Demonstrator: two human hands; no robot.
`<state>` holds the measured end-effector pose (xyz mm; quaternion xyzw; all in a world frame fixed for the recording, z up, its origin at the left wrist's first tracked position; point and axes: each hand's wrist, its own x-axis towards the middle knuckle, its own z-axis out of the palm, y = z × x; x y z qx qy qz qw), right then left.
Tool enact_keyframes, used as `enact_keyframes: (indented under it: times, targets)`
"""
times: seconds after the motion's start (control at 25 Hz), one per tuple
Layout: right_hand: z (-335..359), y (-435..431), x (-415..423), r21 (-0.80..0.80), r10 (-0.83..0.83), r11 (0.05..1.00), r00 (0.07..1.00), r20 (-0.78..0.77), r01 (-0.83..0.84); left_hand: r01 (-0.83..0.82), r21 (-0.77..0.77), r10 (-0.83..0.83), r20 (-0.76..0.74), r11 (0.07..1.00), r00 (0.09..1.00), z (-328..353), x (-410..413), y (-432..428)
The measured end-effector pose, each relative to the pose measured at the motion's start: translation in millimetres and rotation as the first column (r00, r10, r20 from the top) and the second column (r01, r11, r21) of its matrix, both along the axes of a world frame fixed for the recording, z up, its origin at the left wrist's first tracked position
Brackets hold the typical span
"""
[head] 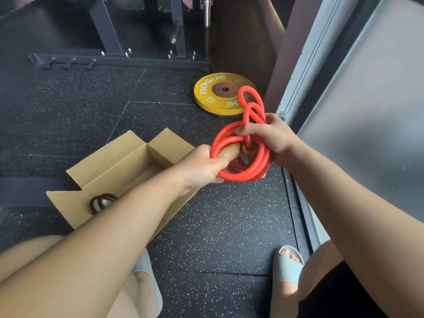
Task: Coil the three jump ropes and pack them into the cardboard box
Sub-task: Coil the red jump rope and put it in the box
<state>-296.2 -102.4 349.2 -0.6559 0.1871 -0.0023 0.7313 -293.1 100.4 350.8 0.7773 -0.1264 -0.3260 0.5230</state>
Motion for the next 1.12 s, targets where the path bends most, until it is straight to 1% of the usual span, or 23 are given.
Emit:
enact_keyframes:
  times: [0.08, 0.12, 0.16, 0.2, 0.24, 0.36, 0.44, 0.48, 0.56, 0.64, 0.68, 0.72, 0.76, 0.8, 0.84, 0.88, 0.92, 1.0, 1.08, 1.12]
  targets:
    - [-0.9, 3.2, -0.6, -0.002, 0.003, 1.0, 1.0, 0.008, -0.003, -0.059, 0.196, 0.014, 0.224, 0.979, 0.974, -7.3, -7.7, -6.0]
    - [-2.5, 6.2, -0.9, -0.037, -0.017, 0.999, 1.0, 0.015, 0.018, -0.09, 0.261, 0.014, 0.277, 0.961, 0.961, -11.6, -9.0, -7.6]
    - [-4.1, 9.0, -0.7, -0.084, -0.038, 0.996, 0.999, 0.013, 0.039, -0.112, 0.267, 0.039, 0.265, 0.957, 0.964, -12.9, -9.3, -8.1]
    - [-5.3, 10.6, 0.1, -0.112, -0.04, 0.993, 0.999, 0.01, 0.04, -0.13, 0.244, 0.073, 0.231, 0.961, 0.97, -12.4, -7.8, -7.5]
    - [-6.1, 10.8, 1.1, -0.103, -0.022, 0.994, 1.0, 0.008, 0.023, -0.14, 0.209, 0.099, 0.196, 0.968, 0.976, -12.1, -5.0, -6.7]
    - [-5.2, 1.4, 1.6, 0.029, 0.04, 0.999, 0.999, -0.035, -0.039, -0.113, 0.092, 0.097, 0.163, 0.989, 0.982, -10.6, 3.3, -1.3]
    - [-2.7, -1.7, -1.7, 0.112, 0.132, 0.986, 0.989, -0.067, -0.124, -0.106, 0.004, 0.105, 0.062, 0.994, 0.993, -6.7, 8.0, 5.6]
    - [-2.3, -1.8, -3.2, 0.163, 0.185, 0.972, 0.98, -0.075, -0.171, -0.085, -0.022, 0.086, 0.034, 0.996, 0.996, -5.4, 11.1, 9.9]
    - [-0.8, -1.2, -6.2, 0.246, 0.271, 0.937, 0.96, -0.063, -0.249, -0.009, -0.028, 0.011, 0.071, 1.0, 0.997, -4.6, 20.5, 18.3]
    - [1.3, -0.1, -7.0, 0.255, 0.325, 0.918, 0.944, -0.051, -0.303, 0.078, -0.028, -0.073, 0.146, 0.997, 0.987, -1.8, 25.8, 25.9]
    - [2.3, 0.4, -6.8, 0.248, 0.341, 0.915, 0.939, -0.048, -0.319, 0.112, 0.002, -0.11, 0.216, 0.994, 0.97, -0.9, 26.1, 27.4]
    - [2.9, 0.6, -6.7, 0.244, 0.347, 0.913, 0.937, -0.041, -0.327, 0.125, 0.07, -0.141, 0.322, 0.99, 0.936, -0.5, 24.3, 27.7]
    - [2.6, 0.0, -6.3, 0.244, 0.344, 0.913, 0.938, -0.034, -0.326, 0.121, 0.174, -0.187, 0.436, 0.977, 0.88, -0.5, 19.1, 27.3]
    - [0.6, -0.9, -4.9, 0.245, 0.338, 0.915, 0.94, -0.039, -0.319, 0.099, 0.269, -0.236, 0.545, 0.958, 0.804, -0.9, 10.6, 25.8]
    - [-0.6, -0.8, -4.1, 0.247, 0.333, 0.918, 0.941, -0.057, -0.31, 0.076, 0.309, -0.267, 0.642, 0.948, 0.719, -2.5, 2.2, 23.5]
    - [-2.2, 0.9, -3.0, 0.254, 0.323, 0.922, 0.943, -0.085, -0.293, 0.059, 0.291, -0.257, 0.709, 0.955, 0.657, -4.0, -3.8, 21.4]
    - [-3.9, 3.0, -2.6, 0.275, 0.309, 0.923, 0.945, -0.106, -0.271, 0.047, 0.237, -0.214, 0.752, 0.97, 0.623, -6.2, -6.3, 20.1]
    - [-8.0, 4.3, 0.0, 0.318, 0.277, 0.92, 0.954, -0.114, -0.229, 0.025, 0.125, -0.116, 0.802, 0.992, 0.586, -11.6, -3.7, 16.3]
    - [-10.1, 2.4, 3.7, 0.306, 0.244, 0.93, 0.964, -0.103, -0.203, -0.001, 0.1, -0.086, 0.865, 0.995, 0.495, -17.9, 2.7, 11.6]
    - [-10.7, 2.0, 5.5, 0.286, 0.234, 0.938, 0.966, -0.107, -0.195, -0.009, 0.097, -0.081, 0.872, 0.995, 0.482, -19.1, 5.1, 10.2]
